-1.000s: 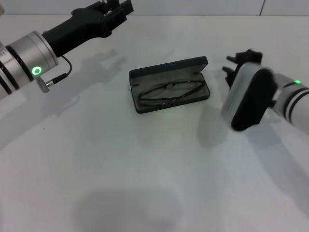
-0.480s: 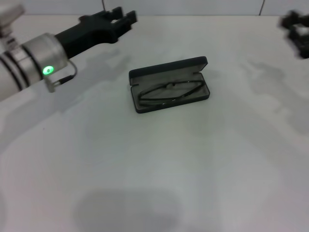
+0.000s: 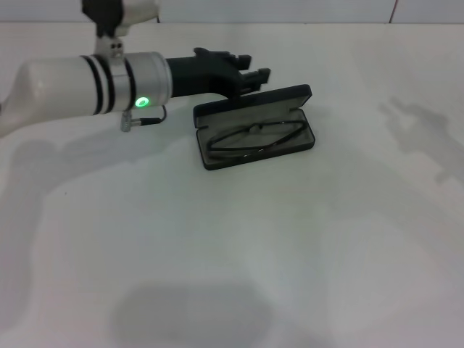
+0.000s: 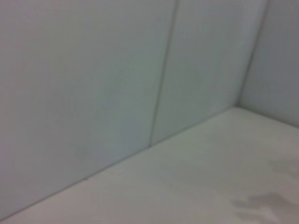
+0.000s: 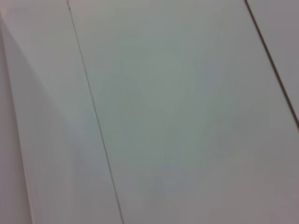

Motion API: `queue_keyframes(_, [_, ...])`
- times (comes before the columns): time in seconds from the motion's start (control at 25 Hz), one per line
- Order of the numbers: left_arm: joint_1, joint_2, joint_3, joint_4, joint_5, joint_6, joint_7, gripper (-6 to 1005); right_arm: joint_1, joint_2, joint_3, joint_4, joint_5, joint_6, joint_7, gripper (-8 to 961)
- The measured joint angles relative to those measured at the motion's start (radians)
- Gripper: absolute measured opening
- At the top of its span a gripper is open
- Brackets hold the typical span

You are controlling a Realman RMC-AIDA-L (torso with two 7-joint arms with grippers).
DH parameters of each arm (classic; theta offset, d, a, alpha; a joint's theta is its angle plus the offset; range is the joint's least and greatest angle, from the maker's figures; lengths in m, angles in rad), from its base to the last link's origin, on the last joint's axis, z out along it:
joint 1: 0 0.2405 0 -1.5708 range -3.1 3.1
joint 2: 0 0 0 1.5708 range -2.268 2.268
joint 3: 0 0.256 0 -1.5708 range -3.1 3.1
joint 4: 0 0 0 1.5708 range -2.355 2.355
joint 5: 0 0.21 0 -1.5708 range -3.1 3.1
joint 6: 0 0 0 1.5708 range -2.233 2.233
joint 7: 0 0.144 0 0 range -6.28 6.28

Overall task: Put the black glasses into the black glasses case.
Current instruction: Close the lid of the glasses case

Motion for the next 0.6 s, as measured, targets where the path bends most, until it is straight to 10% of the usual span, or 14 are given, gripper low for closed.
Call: queue_keyframes(0.6, [-0.021,-0.003,0.109,0.003,0.014,-0.111,-0.066,505,0.014,0.019,-0.007,-0.027,-0.051,0.036,-0.006,209])
